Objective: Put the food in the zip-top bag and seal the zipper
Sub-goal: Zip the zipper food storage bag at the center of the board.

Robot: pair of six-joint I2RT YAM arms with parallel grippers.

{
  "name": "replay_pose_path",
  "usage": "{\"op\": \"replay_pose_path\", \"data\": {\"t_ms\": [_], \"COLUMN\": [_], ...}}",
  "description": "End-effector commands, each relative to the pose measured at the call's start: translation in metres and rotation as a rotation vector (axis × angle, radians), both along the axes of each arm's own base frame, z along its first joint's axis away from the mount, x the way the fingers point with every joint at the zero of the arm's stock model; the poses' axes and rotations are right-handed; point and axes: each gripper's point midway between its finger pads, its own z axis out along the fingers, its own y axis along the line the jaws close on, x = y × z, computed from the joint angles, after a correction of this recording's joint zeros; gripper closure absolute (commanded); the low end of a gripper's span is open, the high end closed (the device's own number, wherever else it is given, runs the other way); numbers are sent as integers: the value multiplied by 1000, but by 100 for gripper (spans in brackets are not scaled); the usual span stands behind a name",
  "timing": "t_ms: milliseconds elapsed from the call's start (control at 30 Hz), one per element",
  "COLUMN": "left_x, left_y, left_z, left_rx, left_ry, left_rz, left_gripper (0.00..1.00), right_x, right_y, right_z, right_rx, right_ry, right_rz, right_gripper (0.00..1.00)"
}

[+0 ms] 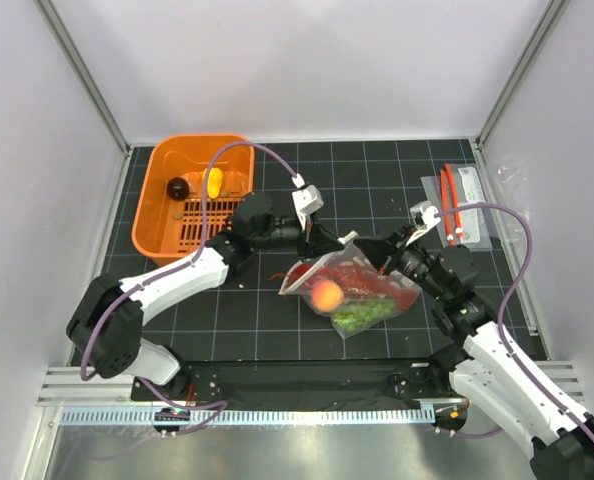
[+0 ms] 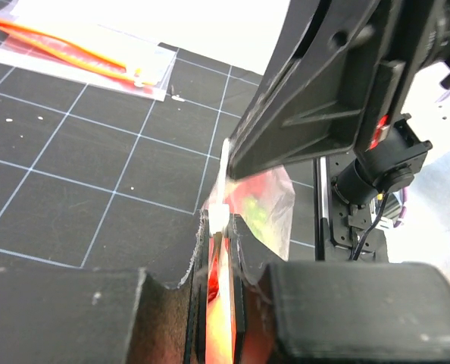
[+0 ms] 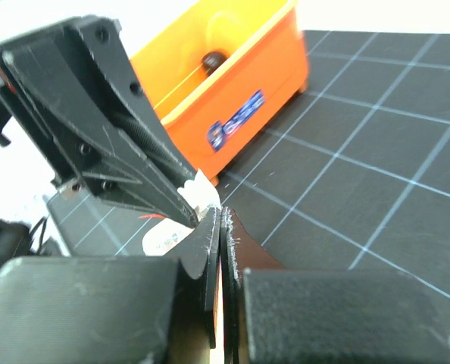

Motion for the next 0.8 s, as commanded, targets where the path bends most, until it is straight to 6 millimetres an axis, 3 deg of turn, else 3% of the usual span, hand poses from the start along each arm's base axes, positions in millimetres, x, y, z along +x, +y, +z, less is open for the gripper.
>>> {"op": "replay_pose_path", "data": {"t_ms": [0, 200, 300, 567, 767], "left_x": [8, 10, 11, 13, 14], "left_y": [-4, -7, -6, -5, -4], "left_z": [13, 1, -1, -4, -4], "left_rx": [-21, 9, 18, 37, 48], "left_ry": [-17, 18, 21, 34, 37], "left_rz": [-8, -14, -5, 6, 14], "left_gripper": [94, 94, 94, 95, 95], "right_x": [21, 35, 34, 6, -13], "right_y": [-32, -85, -123, -203, -235], "right_z": [25, 24, 22, 18, 13], "right_rx": [60, 89, 116, 183, 204], "right_ry": [-67, -46, -35, -21, -4], "right_rz": [-216, -526, -722, -1118, -1281], "right_gripper": [99, 99, 99, 99, 99]}}
